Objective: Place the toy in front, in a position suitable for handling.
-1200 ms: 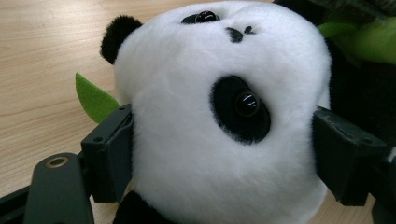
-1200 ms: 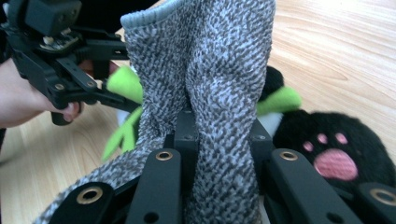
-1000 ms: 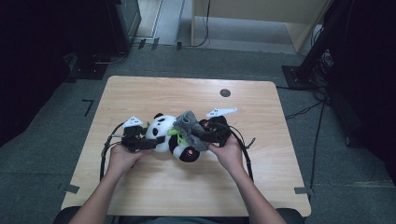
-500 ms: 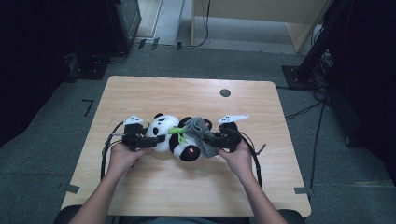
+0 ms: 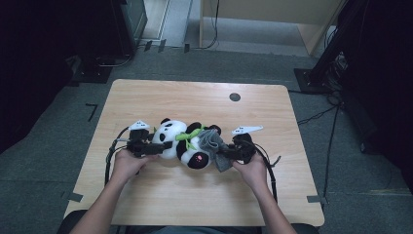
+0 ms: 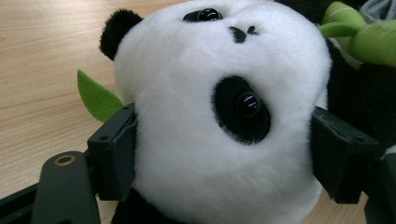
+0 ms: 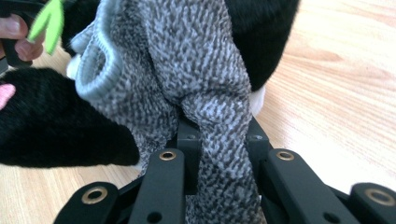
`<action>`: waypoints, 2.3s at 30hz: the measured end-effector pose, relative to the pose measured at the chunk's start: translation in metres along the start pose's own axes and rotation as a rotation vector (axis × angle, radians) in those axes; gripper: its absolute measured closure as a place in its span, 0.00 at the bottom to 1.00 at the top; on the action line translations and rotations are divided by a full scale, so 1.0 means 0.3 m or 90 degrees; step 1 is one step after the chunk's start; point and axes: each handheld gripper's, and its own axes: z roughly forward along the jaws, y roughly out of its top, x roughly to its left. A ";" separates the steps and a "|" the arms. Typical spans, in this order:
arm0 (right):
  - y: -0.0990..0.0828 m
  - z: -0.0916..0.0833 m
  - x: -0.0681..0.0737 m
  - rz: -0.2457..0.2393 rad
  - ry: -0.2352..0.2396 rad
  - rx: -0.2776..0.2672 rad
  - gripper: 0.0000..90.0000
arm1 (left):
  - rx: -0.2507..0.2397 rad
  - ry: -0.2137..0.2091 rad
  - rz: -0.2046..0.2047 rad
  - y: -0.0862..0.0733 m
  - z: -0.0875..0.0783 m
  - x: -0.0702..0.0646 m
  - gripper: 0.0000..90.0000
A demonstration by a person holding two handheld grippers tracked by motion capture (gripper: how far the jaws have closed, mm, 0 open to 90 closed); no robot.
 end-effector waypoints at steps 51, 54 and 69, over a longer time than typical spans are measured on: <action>0.279 -0.040 0.178 -0.071 0.000 -0.063 0.84 | -0.008 -0.006 -0.004 0.000 0.005 0.007 0.21; 0.291 -0.005 0.185 -0.073 0.000 -0.047 0.84 | -0.009 -0.006 -0.004 -0.001 0.005 0.007 0.21; 0.192 0.046 0.112 -0.042 0.005 -0.005 0.84 | -0.003 -0.004 0.000 -0.003 0.005 0.003 0.22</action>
